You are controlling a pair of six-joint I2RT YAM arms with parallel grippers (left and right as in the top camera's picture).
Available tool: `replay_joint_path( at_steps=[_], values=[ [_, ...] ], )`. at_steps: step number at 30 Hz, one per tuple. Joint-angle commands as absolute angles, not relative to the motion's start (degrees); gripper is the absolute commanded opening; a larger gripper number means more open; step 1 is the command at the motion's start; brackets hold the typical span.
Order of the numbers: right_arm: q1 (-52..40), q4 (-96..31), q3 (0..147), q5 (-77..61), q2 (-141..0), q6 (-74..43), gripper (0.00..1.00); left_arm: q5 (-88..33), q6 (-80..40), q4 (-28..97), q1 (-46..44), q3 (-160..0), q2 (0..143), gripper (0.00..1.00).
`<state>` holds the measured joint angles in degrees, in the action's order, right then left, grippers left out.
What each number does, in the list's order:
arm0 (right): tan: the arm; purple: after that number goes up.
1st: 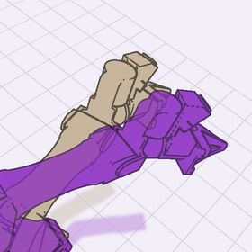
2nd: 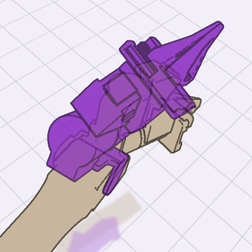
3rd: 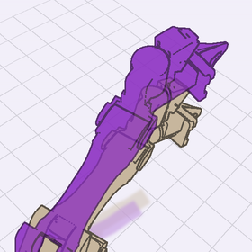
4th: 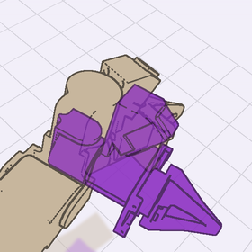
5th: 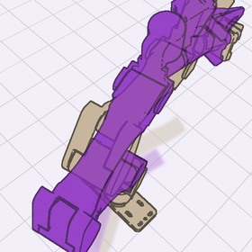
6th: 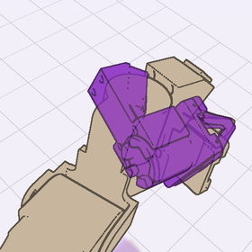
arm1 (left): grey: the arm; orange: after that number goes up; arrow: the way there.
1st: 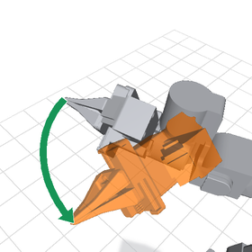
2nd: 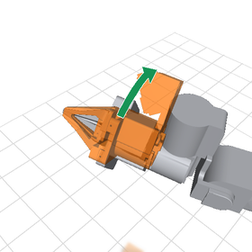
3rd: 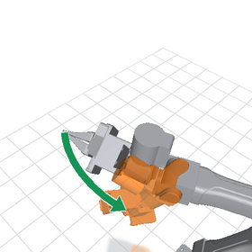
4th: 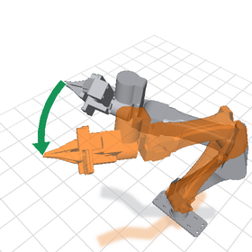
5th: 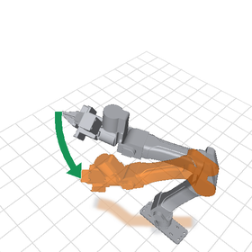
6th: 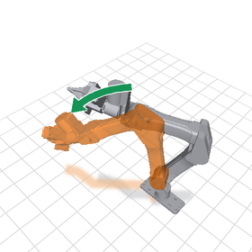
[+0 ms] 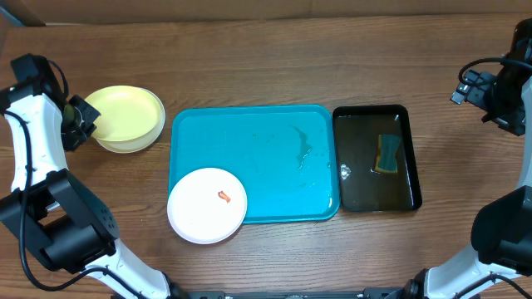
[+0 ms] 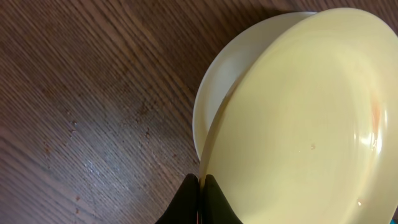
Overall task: Clean dirty plates on tray and stack at the side
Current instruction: 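Carry the yellow-rimmed plate left and stack it on the white plate, then release the stacked plate and move the left gripper to the white plate rim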
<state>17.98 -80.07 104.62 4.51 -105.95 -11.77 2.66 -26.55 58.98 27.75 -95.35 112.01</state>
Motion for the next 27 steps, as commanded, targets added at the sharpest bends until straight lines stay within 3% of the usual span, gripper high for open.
replay_joint_path(
  at_steps=[1, 5, 7, 9, 10, 11, 13, 16, 19, 22, 23, 25, 27],
  values=[
    [18.06, -79.83, 105.34, 4.89, -105.49, -12.01, 1.0, 3.57, -25.52, 57.95, 27.7, -94.85, 111.26, 0.04],
    [18.06, -79.83, 105.34, 4.89, -105.49, -12.01, 1.0, 3.62, -25.52, 57.6, 27.75, -94.85, 111.26, 0.04],
    [18.06, -79.83, 105.34, 4.89, -105.49, -12.01, 1.0, 3.57, -25.52, 57.08, 27.73, -94.85, 111.26, 0.11],
    [18.06, -79.83, 105.34, 4.89, -105.49, -12.01, 1.0, 3.55, -25.52, 56.93, 27.68, -94.85, 111.26, 0.32],
    [18.06, -79.83, 105.34, 4.89, -105.49, -12.01, 1.0, 3.38, -25.52, 56.93, 27.66, -94.85, 111.26, 0.53],
    [18.06, -79.83, 105.34, 4.86, -105.49, -12.01, 1.0, 3.14, -25.52, 56.9, 27.68, -94.85, 111.26, 0.66],
    [18.06, -79.83, 105.34, 4.89, -105.49, -12.01, 1.0, 0.78, -24.6, 57.41, 27.68, -94.87, 111.26, 0.76],
    [18.06, -79.83, 105.34, 4.89, -105.49, -12.01, 1.0, -6.96, -22.98, 61.17, 27.49, -94.87, 111.26, 0.77],
    [18.06, -79.83, 105.34, 4.89, -105.49, -12.01, 1.0, -12.51, -18.76, 72.01, 25.71, -94.87, 111.26, 0.72],
    [18.06, -79.83, 105.34, 4.89, -105.49, -12.01, 1.0, -12.29, -13.85, 79.99, 23.24, -94.87, 111.24, 0.54],
    [18.06, -79.83, 105.34, 4.89, -105.49, -12.01, 1.0, -12.29, -12.73, 82.61, 22.22, -94.87, 111.2, 0.54],
    [18.06, -79.83, 105.34, 4.86, -105.49, -12.01, 1.0, -11.42, -11.97, 86.83, 19.05, -94.72, 110.85, 0.45],
    [18.06, -79.83, 105.34, 4.89, -105.49, -12.01, 1.0, -10.7, -11.99, 87.88, 15.97, -93.97, 110.08, 0.43]
  ],
)
